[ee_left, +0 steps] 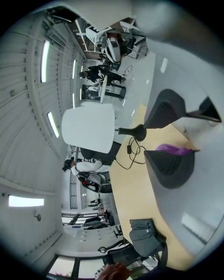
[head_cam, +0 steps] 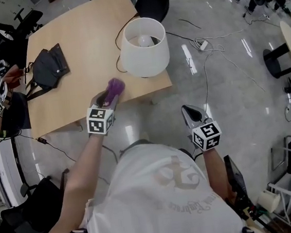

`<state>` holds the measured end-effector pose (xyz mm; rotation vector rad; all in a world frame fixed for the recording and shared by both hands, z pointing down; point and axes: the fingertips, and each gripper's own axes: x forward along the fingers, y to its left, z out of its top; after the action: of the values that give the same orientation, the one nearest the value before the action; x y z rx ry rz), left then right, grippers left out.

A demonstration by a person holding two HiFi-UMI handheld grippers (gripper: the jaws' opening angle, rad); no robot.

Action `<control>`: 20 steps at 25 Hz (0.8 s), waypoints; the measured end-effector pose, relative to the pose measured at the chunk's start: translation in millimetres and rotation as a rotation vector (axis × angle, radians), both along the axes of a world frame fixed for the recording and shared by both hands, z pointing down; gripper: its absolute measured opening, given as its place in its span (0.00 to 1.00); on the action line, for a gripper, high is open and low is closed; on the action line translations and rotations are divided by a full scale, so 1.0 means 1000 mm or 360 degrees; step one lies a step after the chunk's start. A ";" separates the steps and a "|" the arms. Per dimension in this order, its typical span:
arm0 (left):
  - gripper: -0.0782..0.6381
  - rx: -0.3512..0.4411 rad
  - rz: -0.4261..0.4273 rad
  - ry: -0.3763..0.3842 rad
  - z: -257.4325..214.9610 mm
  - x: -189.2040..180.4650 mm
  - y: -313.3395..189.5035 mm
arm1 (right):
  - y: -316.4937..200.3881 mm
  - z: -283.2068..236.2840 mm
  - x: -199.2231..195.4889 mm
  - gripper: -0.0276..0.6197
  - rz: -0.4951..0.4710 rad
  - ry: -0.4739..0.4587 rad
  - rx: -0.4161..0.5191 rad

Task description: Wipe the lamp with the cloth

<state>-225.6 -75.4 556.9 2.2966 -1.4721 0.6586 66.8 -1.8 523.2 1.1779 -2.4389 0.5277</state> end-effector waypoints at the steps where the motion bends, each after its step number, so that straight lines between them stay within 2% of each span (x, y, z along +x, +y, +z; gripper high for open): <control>1: 0.32 0.0023 -0.0004 0.0025 -0.007 0.010 0.009 | 0.001 -0.002 0.003 0.06 -0.0015 -0.0008 0.0009; 5: 0.20 0.0114 -0.0028 0.0201 -0.040 0.053 0.039 | -0.001 -0.011 0.015 0.06 -0.0074 -0.0041 0.0054; 8: 0.12 0.0174 0.0036 0.0297 -0.060 0.089 0.065 | 0.000 -0.020 0.022 0.06 -0.0123 -0.0085 0.0099; 11: 0.11 0.0212 0.0116 0.0334 -0.073 0.118 0.092 | 0.005 -0.034 0.020 0.06 -0.0174 -0.0155 0.0160; 16: 0.11 0.0233 0.0127 0.0362 -0.086 0.143 0.119 | 0.024 -0.052 0.018 0.06 -0.0249 -0.0275 0.0220; 20: 0.11 0.0223 0.0140 0.0338 -0.085 0.161 0.131 | 0.038 -0.055 0.028 0.06 -0.0270 -0.0310 0.0235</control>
<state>-64.4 55.4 471.6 2.4614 -1.3635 0.3303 95.0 36.1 468.6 1.0026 -2.7548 0.4361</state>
